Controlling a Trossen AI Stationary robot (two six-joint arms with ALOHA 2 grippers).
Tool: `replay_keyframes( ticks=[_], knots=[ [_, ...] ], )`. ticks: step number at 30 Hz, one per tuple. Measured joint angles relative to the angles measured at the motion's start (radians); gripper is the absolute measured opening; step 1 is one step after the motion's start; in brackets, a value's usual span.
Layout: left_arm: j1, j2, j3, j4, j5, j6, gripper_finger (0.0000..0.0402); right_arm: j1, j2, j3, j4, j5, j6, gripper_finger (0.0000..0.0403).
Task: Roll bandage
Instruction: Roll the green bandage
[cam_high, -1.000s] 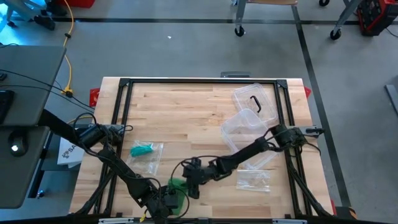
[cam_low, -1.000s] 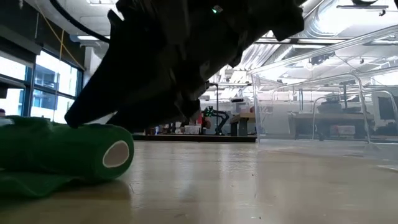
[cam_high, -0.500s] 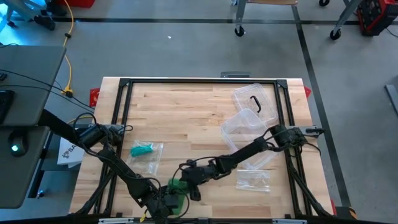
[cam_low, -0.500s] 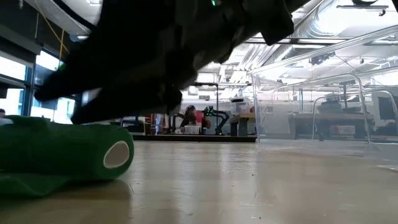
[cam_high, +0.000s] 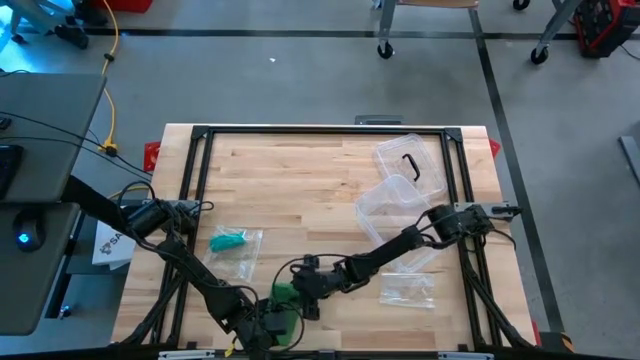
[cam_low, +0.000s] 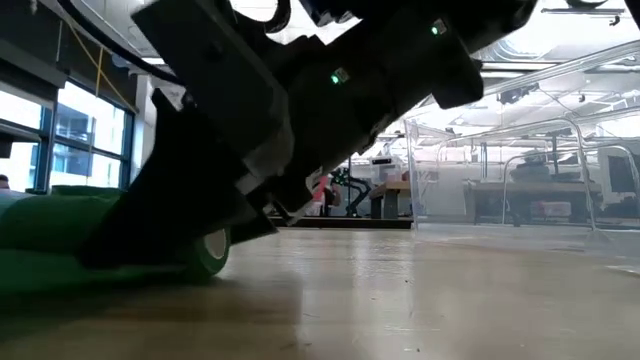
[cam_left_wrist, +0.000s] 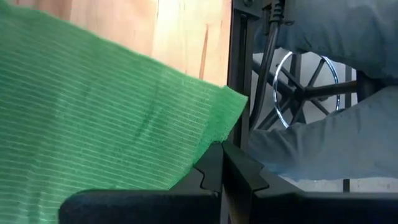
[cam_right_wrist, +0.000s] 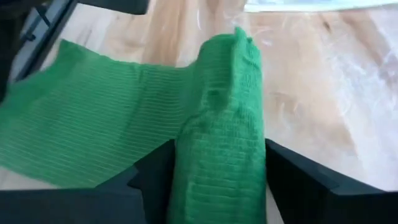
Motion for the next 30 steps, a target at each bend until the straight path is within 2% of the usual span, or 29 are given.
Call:
replay_keyframes(
  ticks=[9, 13, 19, 23, 30],
  knots=[
    [-0.004, 0.0, 0.0, 0.046, 0.02, -0.009, 0.0, -0.083, -0.018, 0.0, -0.019, -0.053, -0.096, 0.0093],
    [-0.004, 0.002, 0.0, 0.045, 0.004, -0.011, 0.0, -0.129, -0.019, 0.0, -0.02, -0.088, -0.096, 0.0074],
    [-0.005, 0.006, -0.009, 0.01, -0.069, -0.024, 0.0, -0.153, -0.02, 0.0, -0.032, -0.146, -0.096, 0.0099],
    [-0.005, 0.006, -0.01, -0.008, -0.074, -0.026, 0.0, -0.144, -0.021, 0.0, -0.038, -0.146, -0.125, 0.0127],
    [-0.006, 0.006, -0.01, -0.007, -0.072, -0.034, 0.0, -0.149, -0.021, 0.0, -0.034, -0.256, -0.116, 0.0207]
  ],
)
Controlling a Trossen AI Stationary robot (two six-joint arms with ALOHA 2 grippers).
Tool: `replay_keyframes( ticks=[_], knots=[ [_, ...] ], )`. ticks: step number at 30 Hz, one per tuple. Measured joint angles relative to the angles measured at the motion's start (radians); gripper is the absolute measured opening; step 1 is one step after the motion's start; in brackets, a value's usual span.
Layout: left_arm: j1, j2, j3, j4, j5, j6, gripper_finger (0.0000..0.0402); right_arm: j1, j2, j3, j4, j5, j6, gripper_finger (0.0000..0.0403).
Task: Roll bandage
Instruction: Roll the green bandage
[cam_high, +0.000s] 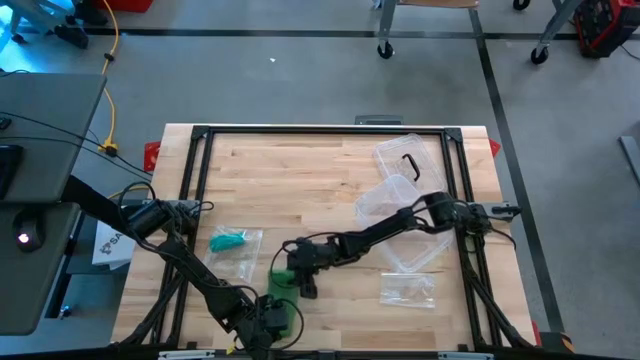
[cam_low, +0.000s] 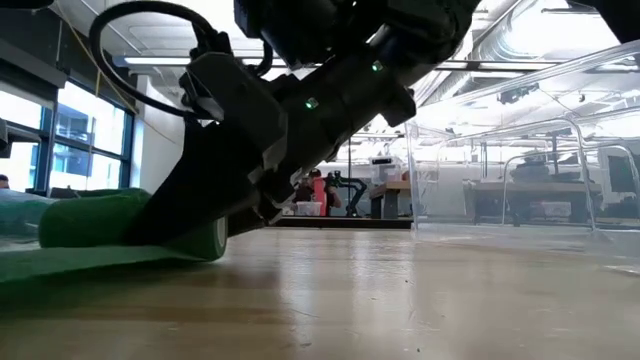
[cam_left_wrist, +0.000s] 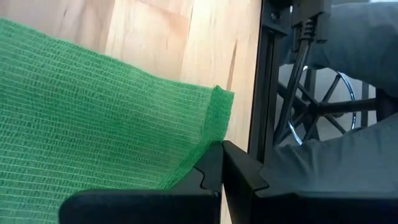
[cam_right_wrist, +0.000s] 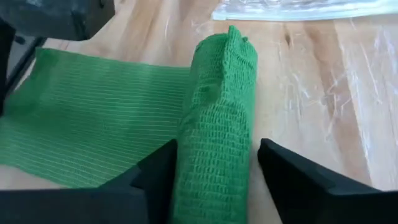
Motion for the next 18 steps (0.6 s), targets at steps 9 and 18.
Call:
replay_keyframes(
  ticks=[9, 18],
  knots=[
    [0.0, 0.0, 0.0, -0.001, -0.002, -0.004, 0.0, -0.016, 0.0, 0.0, 0.021, -0.061, 0.082, 0.0228],
    [0.0, 0.0, 0.0, -0.002, -0.002, -0.019, 0.0, -0.016, 0.0, 0.0, 0.143, -0.044, 0.226, 0.0226]
  ],
)
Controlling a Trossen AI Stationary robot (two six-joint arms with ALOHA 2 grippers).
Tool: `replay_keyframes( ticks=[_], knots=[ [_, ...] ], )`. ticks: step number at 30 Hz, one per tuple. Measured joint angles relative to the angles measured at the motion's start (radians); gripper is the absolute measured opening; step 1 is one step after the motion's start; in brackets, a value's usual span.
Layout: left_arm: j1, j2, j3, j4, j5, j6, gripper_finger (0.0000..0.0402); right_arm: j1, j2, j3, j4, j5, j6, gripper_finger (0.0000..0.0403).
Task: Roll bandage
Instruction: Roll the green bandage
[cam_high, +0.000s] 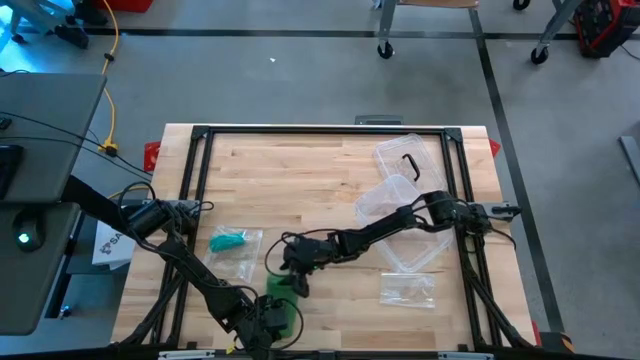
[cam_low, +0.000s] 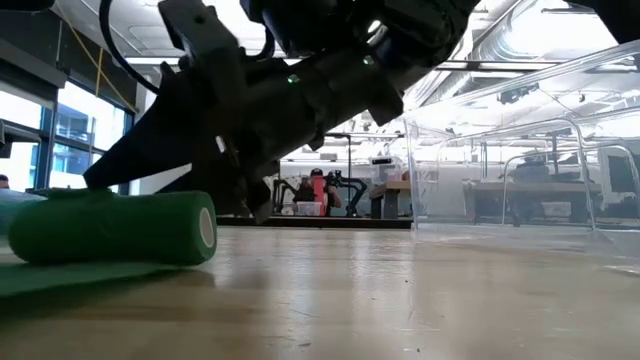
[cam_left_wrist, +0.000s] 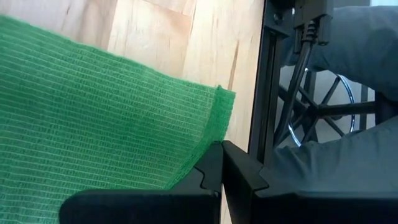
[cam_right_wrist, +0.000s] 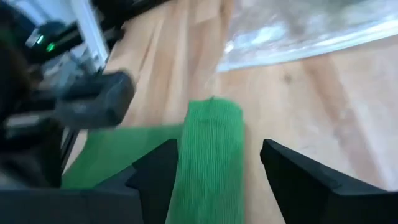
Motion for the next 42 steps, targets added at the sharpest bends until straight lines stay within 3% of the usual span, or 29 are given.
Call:
replay_keyframes(
  ticks=[5, 13, 22, 27, 30, 34, 39, 42],
  knots=[
    [0.0, 0.0, 0.0, 0.0, 0.0, -0.001, 0.0, 0.0, -0.017, 0.0, -0.02, 0.072, 0.016, 0.0226],
    [0.0, -0.001, 0.0, 0.0, -0.004, -0.001, 0.0, 0.02, -0.098, 0.0, -0.251, 0.299, 0.021, 0.0196],
    [0.0, -0.001, 0.0, -0.001, -0.023, 0.0, 0.0, 0.11, -0.071, 0.0, -0.233, 0.195, 0.06, 0.0128],
    [0.003, -0.001, 0.0, 0.0, -0.023, 0.0, 0.0, 0.146, -0.071, 0.0, -0.156, 0.067, -0.031, 0.0105],
    [0.003, -0.001, 0.0, 0.0, -0.023, 0.0, 0.0, 0.161, -0.079, -0.001, -0.086, 0.073, -0.1, 0.0093],
    [0.003, -0.001, 0.0, 0.002, -0.024, -0.004, 0.0, 0.169, -0.107, 0.0, -0.019, 0.138, -0.11, 0.0079],
    [0.003, -0.001, 0.0, 0.001, -0.024, -0.009, 0.0, 0.15, -0.108, 0.0, -0.171, 0.325, 0.063, 0.0068],
    [0.003, -0.001, 0.0, 0.001, -0.024, -0.003, 0.0, 0.132, -0.091, 0.0, -0.234, 0.382, 0.113, 0.0063]
  ],
)
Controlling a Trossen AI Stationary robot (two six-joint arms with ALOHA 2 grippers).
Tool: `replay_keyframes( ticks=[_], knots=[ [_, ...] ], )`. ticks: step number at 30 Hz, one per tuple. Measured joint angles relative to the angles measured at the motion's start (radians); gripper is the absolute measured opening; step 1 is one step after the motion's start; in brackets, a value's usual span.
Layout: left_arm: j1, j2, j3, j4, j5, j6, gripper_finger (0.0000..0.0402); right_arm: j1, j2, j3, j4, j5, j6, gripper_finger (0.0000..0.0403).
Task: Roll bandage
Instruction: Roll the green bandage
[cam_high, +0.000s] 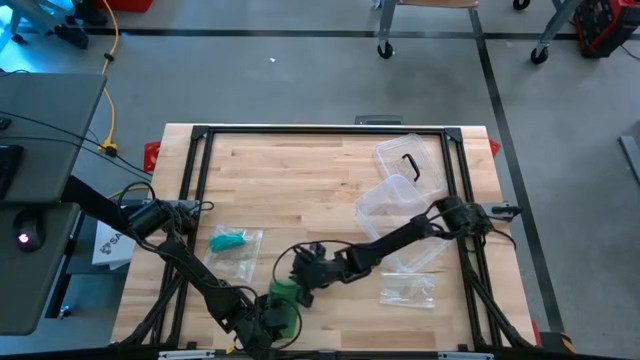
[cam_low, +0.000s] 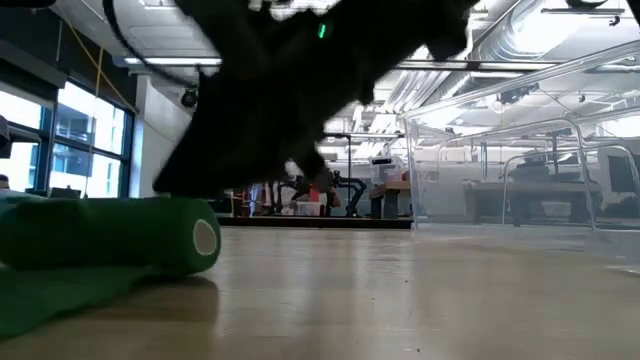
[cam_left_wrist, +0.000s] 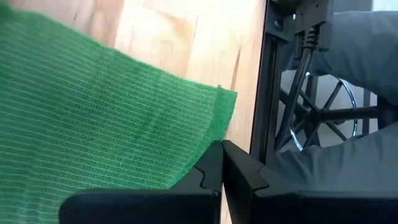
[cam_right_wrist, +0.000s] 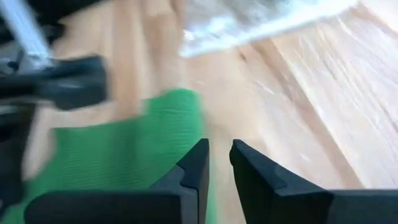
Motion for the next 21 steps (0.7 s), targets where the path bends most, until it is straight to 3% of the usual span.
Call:
replay_keyframes(
  ticks=[5, 13, 14, 17, 21],
  knots=[
    [0.002, 0.0, 0.0, 0.0, 0.0, 0.003, 0.0, -0.024, 0.045, 0.0, 0.027, -0.108, 0.033, 0.0052],
    [0.002, 0.0, 0.0, -0.001, -0.003, 0.004, 0.0, -0.003, 0.055, 0.0, 0.317, -0.552, -0.01, 0.0032],
    [0.002, 0.0, 0.0, -0.001, -0.003, 0.003, 0.0, -0.002, 0.055, 0.0, 0.349, -0.568, -0.011, 0.003],
    [0.003, -0.001, 0.0, -0.006, -0.009, -0.008, 0.0, 0.001, 0.048, 0.0, 0.36, -0.504, -0.009, 0.0022],
    [0.002, -0.002, 0.0, 0.008, 0.002, -0.013, 0.0, -0.008, 0.045, 0.0, 0.235, -0.317, 0.043, 0.0011]
  ],
)
